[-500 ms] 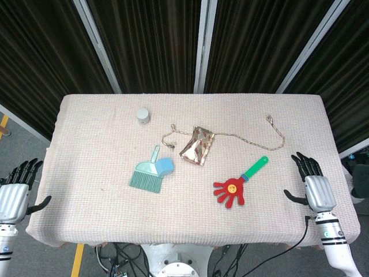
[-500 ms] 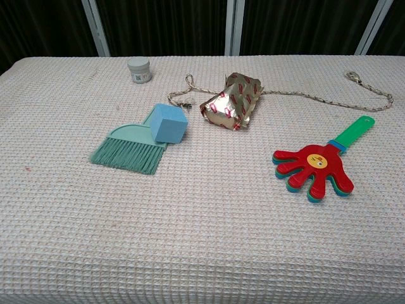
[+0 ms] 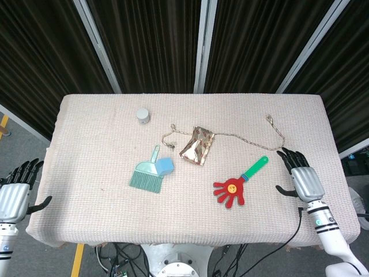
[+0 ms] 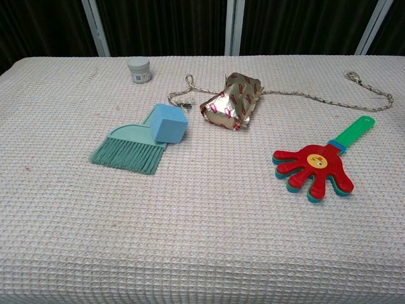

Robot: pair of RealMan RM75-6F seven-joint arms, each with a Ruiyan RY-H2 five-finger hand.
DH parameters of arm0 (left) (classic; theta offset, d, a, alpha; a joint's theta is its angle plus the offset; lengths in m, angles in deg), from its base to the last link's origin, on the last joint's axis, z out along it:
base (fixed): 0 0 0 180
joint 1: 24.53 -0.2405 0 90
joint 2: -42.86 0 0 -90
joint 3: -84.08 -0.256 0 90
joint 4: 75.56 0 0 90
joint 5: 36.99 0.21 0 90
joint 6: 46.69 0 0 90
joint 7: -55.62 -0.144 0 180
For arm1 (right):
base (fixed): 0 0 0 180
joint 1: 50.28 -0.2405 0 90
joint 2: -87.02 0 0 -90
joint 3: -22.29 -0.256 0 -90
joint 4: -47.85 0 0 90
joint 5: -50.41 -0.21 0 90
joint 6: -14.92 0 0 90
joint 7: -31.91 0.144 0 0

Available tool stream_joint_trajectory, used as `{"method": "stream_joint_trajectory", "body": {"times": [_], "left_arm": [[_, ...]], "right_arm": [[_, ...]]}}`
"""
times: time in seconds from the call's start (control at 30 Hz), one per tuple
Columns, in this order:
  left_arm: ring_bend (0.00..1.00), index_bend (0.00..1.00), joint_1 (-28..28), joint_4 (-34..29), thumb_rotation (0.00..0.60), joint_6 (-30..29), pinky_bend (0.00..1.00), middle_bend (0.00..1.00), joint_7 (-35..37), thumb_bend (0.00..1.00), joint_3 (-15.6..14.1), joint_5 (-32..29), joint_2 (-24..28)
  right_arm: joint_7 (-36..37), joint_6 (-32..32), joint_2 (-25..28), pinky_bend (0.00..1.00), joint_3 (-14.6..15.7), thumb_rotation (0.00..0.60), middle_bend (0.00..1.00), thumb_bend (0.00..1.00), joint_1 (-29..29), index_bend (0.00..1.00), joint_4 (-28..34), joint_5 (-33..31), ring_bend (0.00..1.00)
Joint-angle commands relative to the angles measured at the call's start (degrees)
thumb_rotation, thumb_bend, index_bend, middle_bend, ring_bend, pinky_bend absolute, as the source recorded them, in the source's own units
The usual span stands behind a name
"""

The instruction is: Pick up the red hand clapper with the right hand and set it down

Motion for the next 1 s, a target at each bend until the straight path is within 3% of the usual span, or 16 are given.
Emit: {"method": "stream_joint_trajectory", "body": {"times": [0.03, 0.3, 0.53, 1.0], "left_arm": [[0.00, 0.07, -0.2, 0.6, 0.600, 0.1, 0.11, 0.03, 0.3, 0.21, 0.0, -0.3, -0.4], [0.00, 0.07, 0.1, 1.6, 0.600, 0.8, 0.11, 0.03, 0.9, 0.21, 0.4, -1.1, -1.1], [0.00, 0.07, 0.1, 1.9, 0.600, 1.2, 0.11, 0.03, 1.2, 0.21, 0.6, -1.8, -1.0], [0.00, 0.07, 0.0, 3.2, 0.600, 1.6, 0.11, 0.03, 2.5, 0.21, 0.8, -2.2, -1.4]], "right_arm": [[-1.8, -9.6, 1.8, 0.00, 0.2, 0.600, 0.00, 0.11, -6.5, 0.00, 0.8, 1.2, 0.00], [-7.7, -19.4, -0.4, 0.00, 0.2, 0.600, 0.00, 0.11, -14.3, 0.00, 0.1, 1.4, 0.00], [-15.2, -21.7, -4.2, 0.00, 0.5, 0.600, 0.00, 0.11, -16.3, 0.02, -1.5, -1.5, 0.00], [-18.4, -20.6, -7.9, 0.00, 1.0, 0.600, 0.00, 0.13, -17.4, 0.30, -3.9, -3.8, 0.00]]}}
